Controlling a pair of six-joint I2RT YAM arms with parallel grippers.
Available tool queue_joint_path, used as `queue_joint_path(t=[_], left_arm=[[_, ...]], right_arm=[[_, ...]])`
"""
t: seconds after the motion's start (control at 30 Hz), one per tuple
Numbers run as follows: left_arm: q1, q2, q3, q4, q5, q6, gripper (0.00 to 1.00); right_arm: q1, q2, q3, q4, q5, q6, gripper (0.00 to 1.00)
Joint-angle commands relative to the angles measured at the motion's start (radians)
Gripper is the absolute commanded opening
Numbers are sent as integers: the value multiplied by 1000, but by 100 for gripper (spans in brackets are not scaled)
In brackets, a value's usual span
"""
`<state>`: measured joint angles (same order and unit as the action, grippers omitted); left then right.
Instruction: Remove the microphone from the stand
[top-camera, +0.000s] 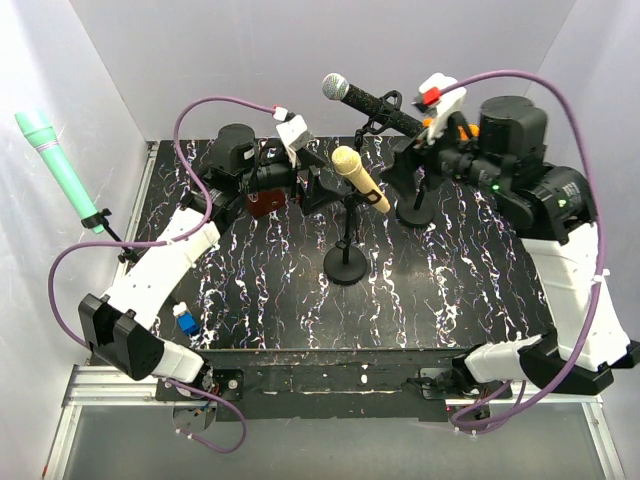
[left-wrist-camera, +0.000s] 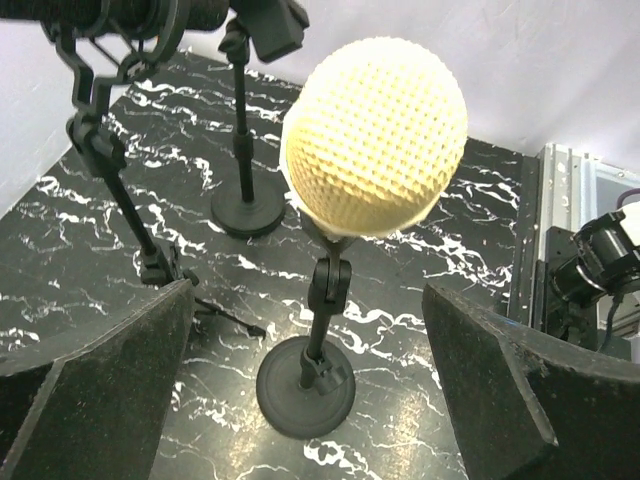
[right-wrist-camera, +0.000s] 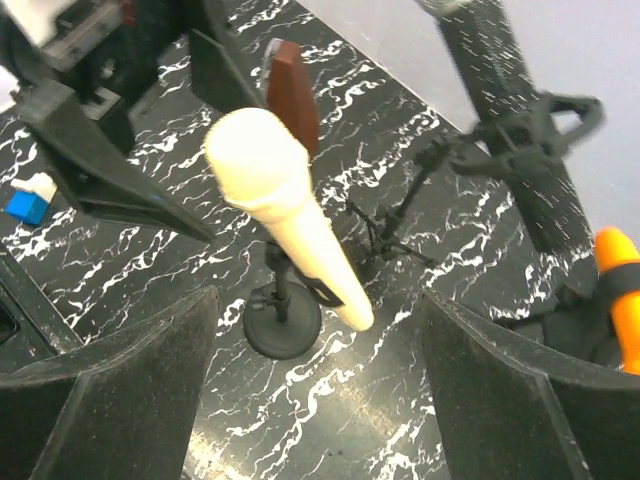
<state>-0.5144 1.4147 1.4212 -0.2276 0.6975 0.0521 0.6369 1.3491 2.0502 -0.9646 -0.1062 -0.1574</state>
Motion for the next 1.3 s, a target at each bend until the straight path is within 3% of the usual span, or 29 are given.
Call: queue_joint_path(t=[0.0, 0.13, 0.23, 0.33, 0.43, 0.6, 0.83, 0.97, 1.27], left_arm=[[-6, 16, 96, -2, 83, 23, 98], [-6, 62, 169, -44, 146, 58, 98], [-6, 82, 189, -65, 158, 52, 98], [-6, 70, 182, -125, 148, 112, 98], [-6, 26, 131, -159, 103, 158, 98], [-6, -20, 50, -139, 17, 128, 98], [-6, -25, -10, -84, -13, 66, 97], [-6, 16, -10, -38, 37, 28, 93], [-10, 49, -97, 137, 31, -44, 89]], right_arm=[[-181, -66, -83, 68, -279, 49, 87], [-221, -221, -307, 236, -337, -89, 93], [-220, -252, -386, 245, -394, -183, 95], [-221, -203, -337, 167, -473, -226, 96], [-221, -110, -219, 81, -483, -160, 92], [-221, 56, -12, -143, -596, -208, 93], [-223, 91, -67, -56, -701, -280, 88], [-223, 74, -142, 85, -698, -281, 86], [-221, 127, -160, 153, -699, -355, 81]])
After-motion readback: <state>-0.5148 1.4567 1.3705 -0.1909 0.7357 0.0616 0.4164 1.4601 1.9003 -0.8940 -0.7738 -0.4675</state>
